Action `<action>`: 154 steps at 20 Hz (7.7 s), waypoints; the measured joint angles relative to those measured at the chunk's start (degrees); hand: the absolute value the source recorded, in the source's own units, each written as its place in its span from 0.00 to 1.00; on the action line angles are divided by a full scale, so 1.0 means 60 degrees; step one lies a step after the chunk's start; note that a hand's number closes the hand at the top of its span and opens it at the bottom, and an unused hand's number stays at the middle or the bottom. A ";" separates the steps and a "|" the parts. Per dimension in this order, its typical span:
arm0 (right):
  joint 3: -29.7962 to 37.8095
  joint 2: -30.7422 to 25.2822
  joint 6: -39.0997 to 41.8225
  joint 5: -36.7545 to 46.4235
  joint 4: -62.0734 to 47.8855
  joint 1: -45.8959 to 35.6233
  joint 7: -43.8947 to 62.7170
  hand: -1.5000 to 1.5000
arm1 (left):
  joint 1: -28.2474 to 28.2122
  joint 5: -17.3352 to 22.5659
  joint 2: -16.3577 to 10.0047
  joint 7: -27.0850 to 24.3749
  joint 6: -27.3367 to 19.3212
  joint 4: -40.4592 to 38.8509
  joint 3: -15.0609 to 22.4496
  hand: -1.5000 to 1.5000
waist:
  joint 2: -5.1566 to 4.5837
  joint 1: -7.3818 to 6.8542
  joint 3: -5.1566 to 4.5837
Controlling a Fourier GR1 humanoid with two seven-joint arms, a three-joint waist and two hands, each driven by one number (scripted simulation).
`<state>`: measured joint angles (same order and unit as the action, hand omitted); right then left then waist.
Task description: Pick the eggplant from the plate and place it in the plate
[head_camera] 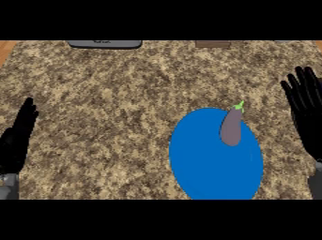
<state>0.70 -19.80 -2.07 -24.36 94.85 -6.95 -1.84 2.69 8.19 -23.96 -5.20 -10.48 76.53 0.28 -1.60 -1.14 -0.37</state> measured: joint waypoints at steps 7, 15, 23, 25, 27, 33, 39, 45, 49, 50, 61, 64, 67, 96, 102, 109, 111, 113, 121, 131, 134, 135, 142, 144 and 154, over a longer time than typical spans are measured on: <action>0.0973 -0.1049 0.0818 -0.0792 -0.3121 -0.1085 0.1204 1.00 | -0.0054 0.0313 0.1016 0.0774 0.0450 -0.0323 0.0803 0.50 | -0.0108 -0.0227 0.0032; 0.1723 -0.1439 -0.0198 -0.0035 -0.7189 -0.2037 0.1362 0.00 | 0.0066 0.0639 0.1873 0.1898 0.0589 0.0139 0.1467 0.50 | 0.0075 -0.0257 0.0120; 0.1601 -0.2339 0.2091 0.0516 -1.0119 -0.3651 0.0888 0.00 | -0.0113 0.0586 0.2139 0.2272 0.0562 0.0366 0.1574 0.50 | 0.0195 -0.0100 0.0106; 0.1243 -0.2653 0.3093 0.0717 -1.0261 -0.3807 0.1188 0.00 | -0.0121 0.0609 0.2138 0.2374 0.0586 0.0457 0.1584 0.50 | 0.0198 -0.0114 0.0102; 0.0917 -0.2978 0.4096 0.0866 -1.0338 -0.4095 0.1612 0.00 | -0.0119 0.0606 0.2161 0.2348 0.0608 0.0415 0.1579 0.50 | 0.0202 -0.0115 0.0099; 0.0156 -0.3112 0.5851 0.1448 -1.0837 -0.5201 0.2464 0.00 | -0.0018 0.0599 0.2221 0.2566 0.0625 0.0401 0.1535 0.50 | 0.0212 -0.0098 0.0088; -0.0288 -0.2431 0.6165 0.2042 -1.1029 -0.5946 0.3079 0.00 | -0.0272 0.0450 0.2323 0.2632 0.0605 0.0620 0.1557 0.50 | 0.0250 0.0001 0.0085; -0.0478 -0.1806 0.5922 0.2634 -1.0938 -0.6217 0.3550 0.00 | -0.0438 0.0275 0.2424 0.2877 0.0556 0.0925 0.1514 0.50 | 0.0258 0.0066 0.0074; -0.0462 -0.1330 0.6027 0.2622 -1.0689 -0.6178 0.4169 0.00 | -0.0572 0.0282 0.2433 0.2746 0.0703 0.0946 0.1387 0.50 | 0.0278 0.0117 0.0072; -0.0425 -0.1236 0.6048 0.2547 -1.0450 -0.6027 0.4353 0.00 | -0.0674 0.0287 0.2376 0.2880 0.0720 0.1140 0.1359 0.50 | 0.0283 0.0132 0.0070; -0.0205 -0.0519 0.5896 0.2721 -0.9112 -0.5661 0.5556 0.00 | -0.0671 -0.0014 0.2698 0.2774 0.0827 0.1005 0.1161 0.50 | 0.0291 0.0150 0.0078; -0.0359 -0.0483 0.5925 0.3058 -0.8979 -0.5582 0.5682 0.00 | -0.0743 -0.0131 0.2800 0.2711 0.0817 0.1060 0.1213 0.50 | 0.0289 0.0141 0.0081; -0.0428 -0.0411 0.5940 0.3355 -0.8826 -0.5389 0.5761 0.00 | -0.0757 -0.0138 0.2804 0.2840 0.0883 0.1131 0.1133 0.50 | 0.0281 0.0142 0.0076; -0.2341 -0.0066 0.3999 0.7620 -0.5757 -0.3809 0.2267 1.00 | -0.0901 -0.0313 0.2952 0.2826 0.1030 0.0769 0.0331 0.50 | 0.0730 0.0938 0.0034; -0.2553 -0.0188 0.1448 0.8637 -0.2840 -0.2662 0.0940 1.00 | -0.1281 -0.0208 0.2887 0.2853 0.0850 0.0832 0.0031 0.50 | 0.0915 0.1646 0.0076; -0.1695 -0.0169 -0.1033 0.8697 0.0566 -0.0036 0.0181 1.00 | -0.1617 -0.0079 0.2795 0.2747 0.0861 0.1182 -0.0147 0.50 | 0.0793 0.1906 0.0091; -0.1329 -0.0052 -0.1554 0.8400 0.1385 0.1036 -0.0069 1.00 | -0.1610 -0.0086 0.2805 0.2763 0.0875 0.1264 -0.0106 0.50 | 0.0712 0.1849 0.0093; -0.0918 0.0117 -0.2019 0.8064 0.2221 0.2068 -0.0212 1.00 | -0.1629 -0.0053 0.2784 0.2697 0.0987 0.1339 -0.0071 0.50 | 0.0630 0.1654 0.0092; 0.1254 0.0752 -0.2512 0.5283 0.3402 0.4990 -0.2177 1.00 | -0.1030 -0.0210 0.2936 0.2965 0.1150 0.1255 0.0342 0.50 | 0.0370 0.0740 0.0082; 0.4354 -0.0257 -0.2298 0.3486 -0.0758 0.2788 -0.3905 1.00 | -0.0787 -0.0492 0.3145 0.3053 0.1239 0.1262 0.0731 0.50 | 0.0265 0.0168 0.0080; 0.4722 -0.0853 -0.2228 0.3441 -0.2630 0.1505 -0.4342 1.00 | -0.0582 -0.0442 0.3085 0.3048 0.1347 0.1073 0.0614 0.50 | 0.0249 0.0111 0.0076; 0.4868 -0.1089 -0.2096 0.3386 -0.3323 0.1145 -0.4605 1.00 | -0.0628 -0.0459 0.3116 0.2938 0.1371 0.1049 0.0639 0.50 | 0.0246 0.0091 0.0078; 0.5470 -0.2630 -0.1407 0.3354 -0.8054 -0.1391 -0.6358 1.00 | -0.0485 -0.0514 0.3137 0.2981 0.1408 0.0937 0.0605 0.50 | 0.0224 -0.0002 0.0093; 0.5361 -0.2997 -0.1424 0.3591 -0.9010 -0.1917 -0.6253 1.00 | -0.0457 -0.0504 0.3086 0.2982 0.1465 0.0945 0.0571 0.50 | 0.0209 -0.0057 0.0088; 0.4039 -0.3659 -0.0613 0.5199 -1.2097 -0.3354 -0.6178 0.00 | -0.0066 -0.0533 0.3206 0.3070 0.1505 0.0749 0.0634 0.50 | 0.0087 -0.0319 0.0123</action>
<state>24.94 -41.76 -5.75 6.83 22.27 -27.08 -38.91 2.30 4.99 -4.73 13.21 -1.44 81.03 4.08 -1.08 -3.05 0.37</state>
